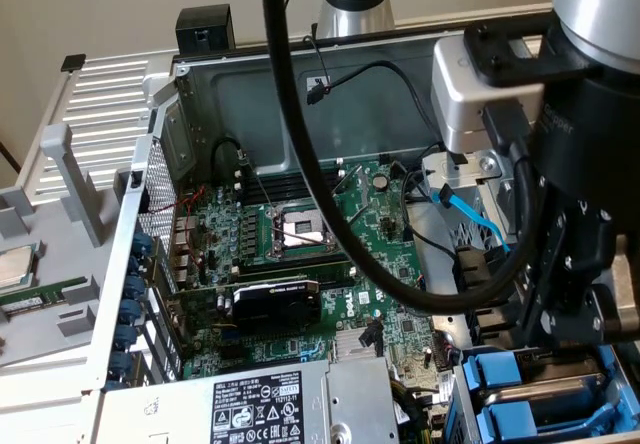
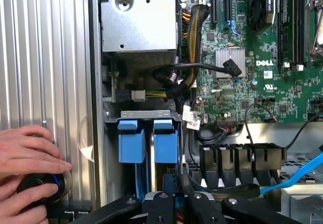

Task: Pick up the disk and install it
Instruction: 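Insert the second disk wire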

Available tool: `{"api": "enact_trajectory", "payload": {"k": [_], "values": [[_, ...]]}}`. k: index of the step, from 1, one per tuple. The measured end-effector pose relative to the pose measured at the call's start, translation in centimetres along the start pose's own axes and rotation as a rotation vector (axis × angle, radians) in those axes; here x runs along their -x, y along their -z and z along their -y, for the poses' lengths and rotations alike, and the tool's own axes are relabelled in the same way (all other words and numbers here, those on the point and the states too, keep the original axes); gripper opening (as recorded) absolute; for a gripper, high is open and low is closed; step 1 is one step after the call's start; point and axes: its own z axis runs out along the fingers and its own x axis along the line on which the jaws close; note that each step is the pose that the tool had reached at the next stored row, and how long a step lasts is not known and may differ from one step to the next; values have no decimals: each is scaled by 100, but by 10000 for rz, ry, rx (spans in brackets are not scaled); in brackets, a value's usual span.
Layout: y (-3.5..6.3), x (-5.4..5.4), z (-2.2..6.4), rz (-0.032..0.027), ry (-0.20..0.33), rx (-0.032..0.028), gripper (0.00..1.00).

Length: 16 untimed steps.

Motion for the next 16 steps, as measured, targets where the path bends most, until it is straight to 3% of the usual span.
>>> {"api": "enact_trajectory", "payload": {"k": [3,5,16], "values": [[-4,2,0,9,-1,-70,16],[-7,3,0,40,-2,-86,16],[-57,-6,-3,82,-6,-94,16]]}}
